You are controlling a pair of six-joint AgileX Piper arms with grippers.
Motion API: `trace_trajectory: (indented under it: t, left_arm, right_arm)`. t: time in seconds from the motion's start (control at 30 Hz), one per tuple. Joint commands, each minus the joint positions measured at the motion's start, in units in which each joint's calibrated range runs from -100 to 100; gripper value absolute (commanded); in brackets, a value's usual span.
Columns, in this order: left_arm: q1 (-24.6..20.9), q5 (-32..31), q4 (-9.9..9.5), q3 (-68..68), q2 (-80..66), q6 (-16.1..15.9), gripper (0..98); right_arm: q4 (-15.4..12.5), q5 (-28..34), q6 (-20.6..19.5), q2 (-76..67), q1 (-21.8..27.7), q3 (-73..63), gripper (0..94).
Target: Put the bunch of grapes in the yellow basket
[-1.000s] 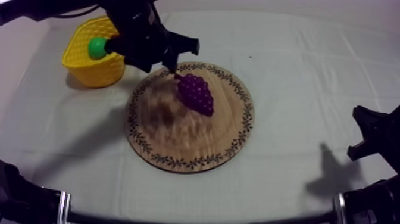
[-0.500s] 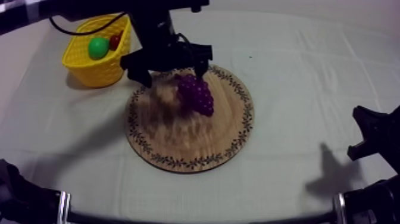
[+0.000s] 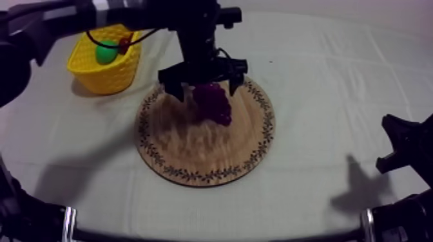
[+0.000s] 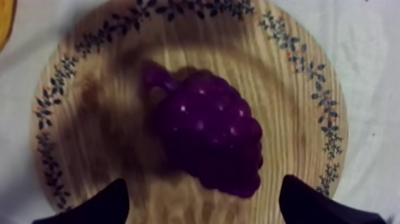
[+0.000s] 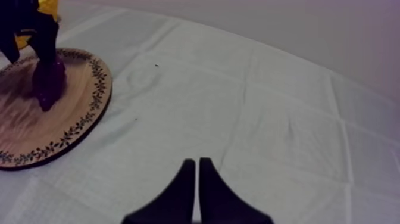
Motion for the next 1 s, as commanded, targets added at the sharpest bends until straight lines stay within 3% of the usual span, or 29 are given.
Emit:
trace_trajectory:
  t: [0.0, 0.27, 0.7, 0.97]
  left_arm:
    - [-0.09, 0.04, -0.08, -1.87, 2.78, 0.15, 94.6]
    - [-0.78, 0.14, -0.6, -8.53, 9.91, 0.98, 91.6]
    - [-1.25, 3.62, 0.66, -13.99, 15.1, -2.02, 85.4]
    - [-0.95, 3.55, 0.49, -13.4, 15.07, -2.3, 67.1]
  right_arm:
    - [0.01, 0.04, 0.02, -0.01, -0.02, -0.03, 0.4]
    - [0.01, 0.04, 0.02, -0.01, -0.02, -0.03, 0.4]
    - [0.01, 0.04, 0.02, -0.01, -0.02, -0.03, 0.4]
    - [0.01, 0.04, 0.02, -0.01, -0.02, -0.03, 0.4]
